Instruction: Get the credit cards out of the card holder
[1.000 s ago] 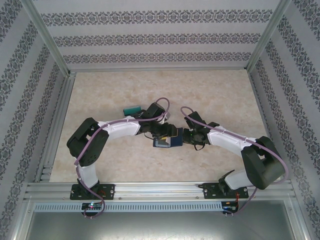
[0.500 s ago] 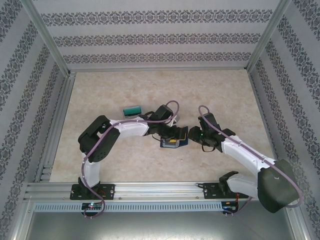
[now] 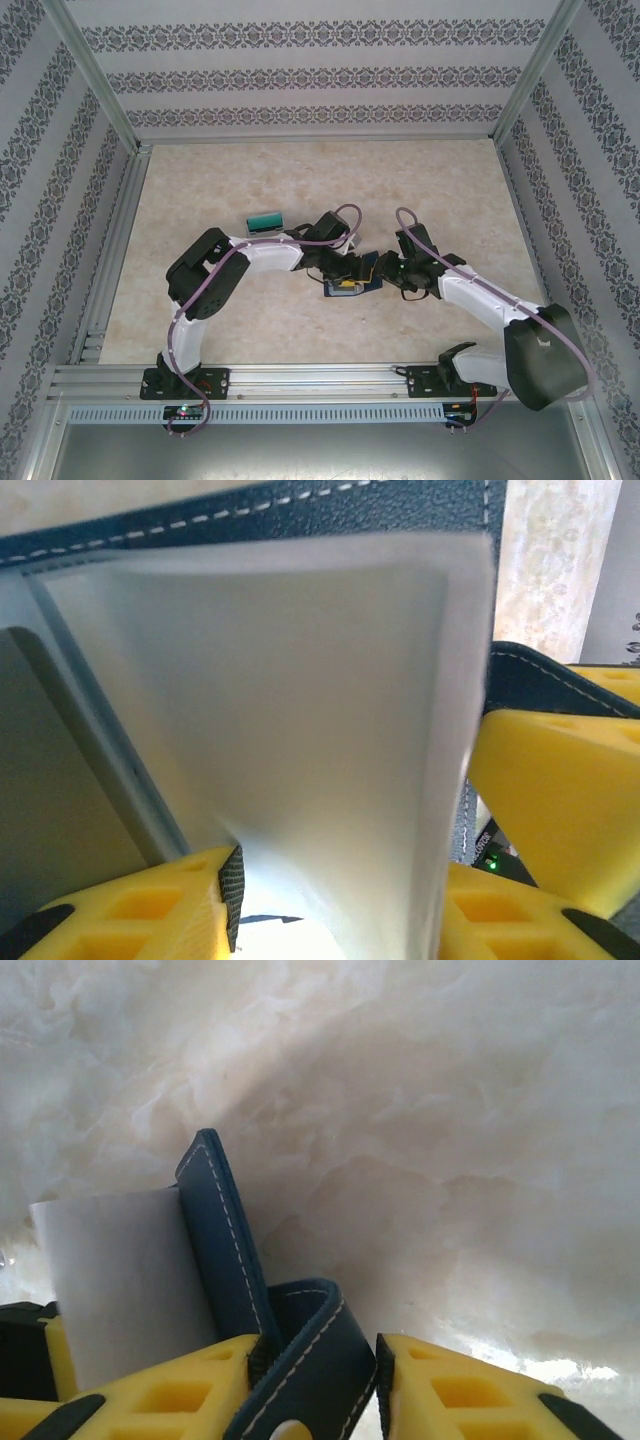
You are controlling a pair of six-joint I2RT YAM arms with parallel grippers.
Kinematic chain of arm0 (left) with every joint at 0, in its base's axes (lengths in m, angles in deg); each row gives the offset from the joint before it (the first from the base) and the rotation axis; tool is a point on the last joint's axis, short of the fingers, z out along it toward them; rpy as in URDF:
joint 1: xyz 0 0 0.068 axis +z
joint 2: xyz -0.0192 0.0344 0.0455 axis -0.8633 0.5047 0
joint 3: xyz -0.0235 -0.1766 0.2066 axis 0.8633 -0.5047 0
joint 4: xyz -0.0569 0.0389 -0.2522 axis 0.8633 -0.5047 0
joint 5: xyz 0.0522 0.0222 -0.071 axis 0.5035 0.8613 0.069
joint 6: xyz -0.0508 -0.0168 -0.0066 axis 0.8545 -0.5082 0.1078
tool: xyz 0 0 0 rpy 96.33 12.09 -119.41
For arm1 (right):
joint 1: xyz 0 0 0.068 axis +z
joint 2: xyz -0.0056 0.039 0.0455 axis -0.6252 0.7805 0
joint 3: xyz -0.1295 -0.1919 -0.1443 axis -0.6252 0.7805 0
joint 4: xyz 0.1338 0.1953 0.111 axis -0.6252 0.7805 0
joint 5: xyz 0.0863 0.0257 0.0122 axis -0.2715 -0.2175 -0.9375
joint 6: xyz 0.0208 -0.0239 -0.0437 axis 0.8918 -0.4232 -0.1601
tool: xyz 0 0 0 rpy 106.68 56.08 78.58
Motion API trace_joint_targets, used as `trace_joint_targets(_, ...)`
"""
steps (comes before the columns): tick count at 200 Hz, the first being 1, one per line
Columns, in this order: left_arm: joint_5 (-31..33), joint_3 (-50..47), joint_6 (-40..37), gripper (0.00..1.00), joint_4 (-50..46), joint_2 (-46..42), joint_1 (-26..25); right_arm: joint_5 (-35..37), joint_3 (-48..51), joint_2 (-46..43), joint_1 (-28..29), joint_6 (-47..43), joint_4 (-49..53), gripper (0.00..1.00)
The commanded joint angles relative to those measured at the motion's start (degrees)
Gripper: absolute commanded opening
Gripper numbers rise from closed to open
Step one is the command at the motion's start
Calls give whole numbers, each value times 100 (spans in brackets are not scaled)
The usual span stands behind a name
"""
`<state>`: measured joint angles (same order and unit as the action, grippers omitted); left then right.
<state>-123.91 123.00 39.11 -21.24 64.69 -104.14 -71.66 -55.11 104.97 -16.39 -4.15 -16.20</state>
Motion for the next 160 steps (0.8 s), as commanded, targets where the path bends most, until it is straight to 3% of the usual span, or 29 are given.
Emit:
trace_joint_targets(1,-132,197,-273,48,-171,-209,-122,-97,-144,317,-11,-26,-79,28)
trace_joint_targets(44,283,-61,-242,52,-436,-825,170,-247,-134,664,-7,-229,-204,9)
trace_joint_targets(102,1230,-980,-113,53,-1149,-1835,885,-241,-576,1368,476,-238,-329,9)
trace_joint_targets(160,1373,-1634,69,52,-1164,-2067,1122,-157,-805,1678,810,-100,-428,8)
